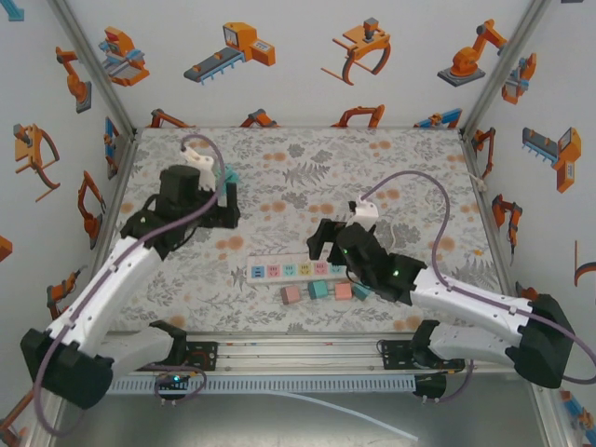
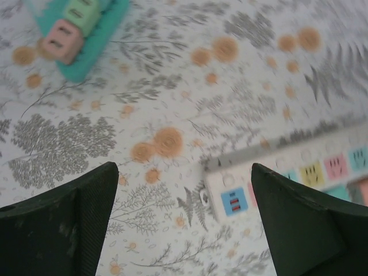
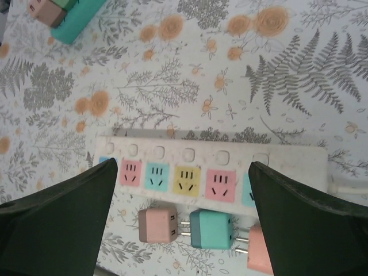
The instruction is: Pull the plug off the socket
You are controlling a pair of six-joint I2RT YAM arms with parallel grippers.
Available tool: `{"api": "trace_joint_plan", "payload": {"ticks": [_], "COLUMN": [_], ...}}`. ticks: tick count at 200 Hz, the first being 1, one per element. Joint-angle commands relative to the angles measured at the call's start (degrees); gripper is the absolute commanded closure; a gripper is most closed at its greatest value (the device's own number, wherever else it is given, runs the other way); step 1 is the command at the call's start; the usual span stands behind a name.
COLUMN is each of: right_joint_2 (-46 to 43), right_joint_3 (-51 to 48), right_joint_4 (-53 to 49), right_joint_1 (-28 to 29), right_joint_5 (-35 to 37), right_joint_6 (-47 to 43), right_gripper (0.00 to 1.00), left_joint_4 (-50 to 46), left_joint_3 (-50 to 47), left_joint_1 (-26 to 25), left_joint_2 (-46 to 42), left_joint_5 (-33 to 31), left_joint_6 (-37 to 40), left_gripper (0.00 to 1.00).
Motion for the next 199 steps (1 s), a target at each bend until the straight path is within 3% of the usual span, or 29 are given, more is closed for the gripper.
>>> {"api": "trace_joint_plan", "payload": {"ticks": [1,38,70,138,199], "right_joint_2": [0.3,-0.2,-2.8,-4.2,-1.5], "right_joint_3": [3.0,4.0,2.5,0.9,3.9], "right_joint_4": [-3.2,-6.1,-8.4,-5.9,-7.5], "right_joint_1": [-3.6,-6.3,-6.7,-7.0,-7.0], "right_joint_5": [-6.7,-11.8,-11.2,-9.7,-10.6], "right_joint_6": [-2.0,-1.1,0.0,1.6,2.1], "right_gripper": [0.14,0.14,0.14,0.14,0.14], "left_joint_4": [4.5,9.3,12.1,8.2,4.8], "left_joint_3": [4.4,15.0,24.0,34.1,36.8], "left_joint_1": [7.9,20.5,25.0,25.2,24.8], "left_joint_2": [6.5,24.1,36.9,52.8,61.5], "left_joint_5": [-1.7,7.2,12.3,12.4,23.8], "left_joint_6": [-13.6,-18.0,-17.6,-11.1,-4.6], "left_gripper": [0.12,0.19,0.30,0.42,0.53]}}
